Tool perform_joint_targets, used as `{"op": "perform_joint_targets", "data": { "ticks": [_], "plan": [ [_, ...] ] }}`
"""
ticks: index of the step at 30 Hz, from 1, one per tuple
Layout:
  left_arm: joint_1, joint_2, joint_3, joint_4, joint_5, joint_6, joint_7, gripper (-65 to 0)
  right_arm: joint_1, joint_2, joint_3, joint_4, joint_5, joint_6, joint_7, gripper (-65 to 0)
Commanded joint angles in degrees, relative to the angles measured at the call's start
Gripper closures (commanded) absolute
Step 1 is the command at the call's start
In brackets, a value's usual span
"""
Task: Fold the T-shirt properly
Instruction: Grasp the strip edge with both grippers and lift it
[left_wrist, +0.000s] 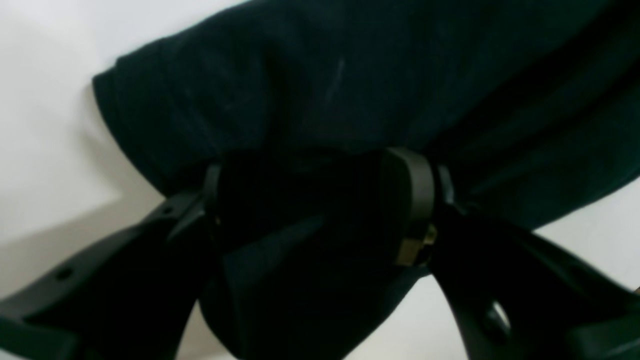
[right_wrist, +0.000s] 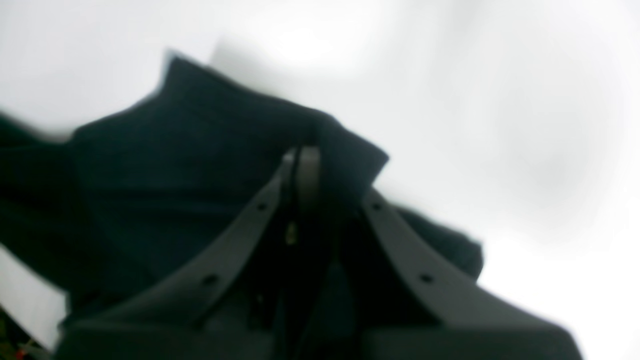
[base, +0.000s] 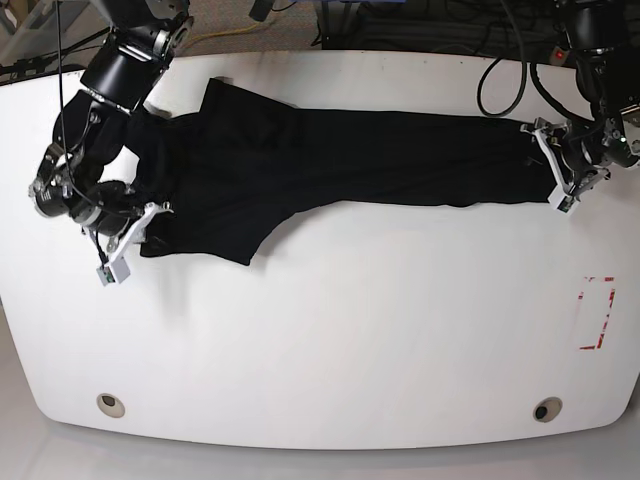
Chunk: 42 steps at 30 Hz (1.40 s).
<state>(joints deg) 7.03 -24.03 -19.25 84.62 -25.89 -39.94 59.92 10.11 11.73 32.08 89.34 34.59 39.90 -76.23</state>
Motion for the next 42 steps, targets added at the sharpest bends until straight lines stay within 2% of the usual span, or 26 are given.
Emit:
{"op": "perform_joint_targets", "data": {
  "ticks": [1,8,11,16,18,21,25,30,34,42],
  "plan": [
    [-0.2,-0.2,-0.2,0.6,1.0,-0.1,0.2,-35.8,-1.7,2.0,1.7,4.2,5.5,0.1,0.7,0.0],
    [-0.2,-0.3,1.2,0.5,1.0,-0.1,0.2,-35.8,-9.7,4.1,2.5,5.3,14.9,0.1,0.6,0.0],
    [-0.2,-0.4,1.4,0.6,1.0,-0.1,0.2,-35.8,-12.2,4.6,2.6,5.3,17.1,0.1,0.8,0.0],
    [-0.2,-0.4,1.4,0.5,1.0,-0.1,0.2,-35.8,-13.8,4.6,6.7,4.2,14.9,0.1,0.9,0.0],
    [-0.2,-0.4,1.4,0.5,1.0,-0.1,0.2,-35.8,-13.7,4.6,7.6,2.7,12.4,0.1,1.2,-5.9],
    [-0.2,-0.4,1.4,0.5,1.0,-0.1,0.2,-35.8,-13.7,4.9,8.5,0.1,8.3,0.1,4.5,-17.1],
    [-0.2,-0.4,1.4,0.5,1.0,-0.1,0.2,-35.8,-13.8,7.9,7.0,-4.9,3.8,0.1,9.2,-32.5],
    [-0.3,-0.4,1.4,0.6,0.9,-0.1,0.2,-35.8,-14.1,10.2,7.5,-7.9,3.3,0.1,12.1,-46.6],
    [-0.3,-0.3,1.4,0.9,0.5,-0.1,0.2,-35.8,-15.3,11.1,7.6,-3.8,5.7,0.1,11.0,-50.6],
    [-1.6,-0.1,1.4,0.6,0.5,-0.1,0.2,-35.8,-18.0,9.6,10.0,11.8,23.3,0.1,1.1,-50.3]
  ]
}}
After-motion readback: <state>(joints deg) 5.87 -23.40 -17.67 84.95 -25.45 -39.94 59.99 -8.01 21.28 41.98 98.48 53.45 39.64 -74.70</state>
